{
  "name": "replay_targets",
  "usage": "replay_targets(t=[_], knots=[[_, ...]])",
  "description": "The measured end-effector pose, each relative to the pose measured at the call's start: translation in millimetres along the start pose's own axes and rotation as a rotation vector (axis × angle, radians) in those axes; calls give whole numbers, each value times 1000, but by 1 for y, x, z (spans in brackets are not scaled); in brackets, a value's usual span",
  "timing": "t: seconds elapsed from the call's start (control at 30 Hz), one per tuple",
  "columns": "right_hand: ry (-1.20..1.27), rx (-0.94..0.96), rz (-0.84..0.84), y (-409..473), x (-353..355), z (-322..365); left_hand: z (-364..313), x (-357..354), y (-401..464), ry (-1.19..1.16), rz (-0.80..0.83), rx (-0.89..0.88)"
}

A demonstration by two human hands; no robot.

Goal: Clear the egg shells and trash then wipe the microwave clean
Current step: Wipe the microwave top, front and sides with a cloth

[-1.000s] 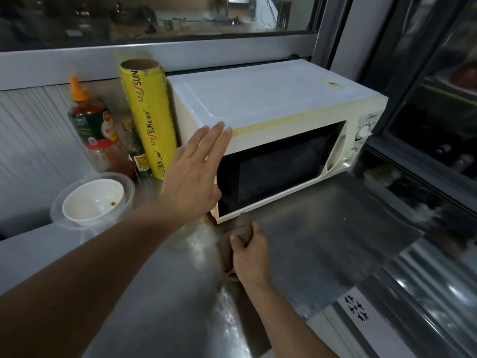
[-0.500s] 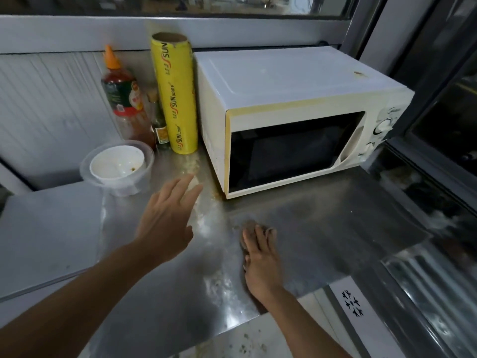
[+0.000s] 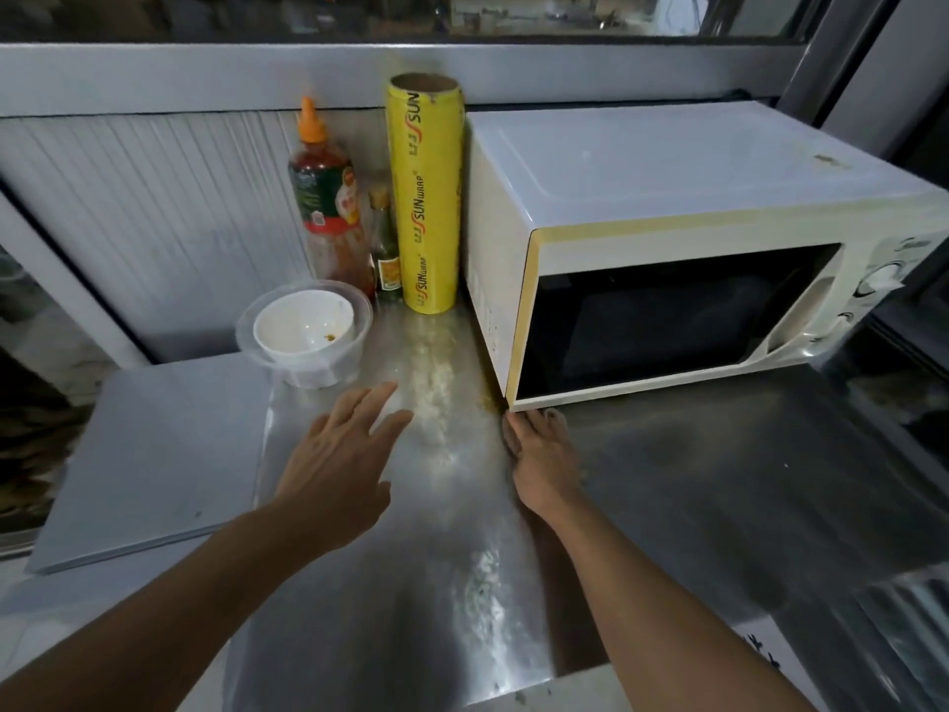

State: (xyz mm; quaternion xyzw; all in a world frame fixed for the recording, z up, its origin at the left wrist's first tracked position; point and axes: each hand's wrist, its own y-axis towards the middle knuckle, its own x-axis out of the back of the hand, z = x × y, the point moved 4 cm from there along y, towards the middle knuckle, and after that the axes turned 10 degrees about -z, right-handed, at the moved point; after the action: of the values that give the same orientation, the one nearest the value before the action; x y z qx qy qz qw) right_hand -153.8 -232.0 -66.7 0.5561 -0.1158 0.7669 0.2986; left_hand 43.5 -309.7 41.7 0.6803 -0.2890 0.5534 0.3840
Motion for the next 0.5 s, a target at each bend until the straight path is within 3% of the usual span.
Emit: replay_targets(t=[0.17, 0.3, 0.5], knots=[[167, 156, 65, -27, 9, 30, -7, 4, -9, 22, 42, -21], [342, -47, 97, -42, 15, 24, -10, 15, -15, 14, 42, -15], [389, -27, -10, -43, 53, 36, -3, 40, -17, 2, 19, -18]])
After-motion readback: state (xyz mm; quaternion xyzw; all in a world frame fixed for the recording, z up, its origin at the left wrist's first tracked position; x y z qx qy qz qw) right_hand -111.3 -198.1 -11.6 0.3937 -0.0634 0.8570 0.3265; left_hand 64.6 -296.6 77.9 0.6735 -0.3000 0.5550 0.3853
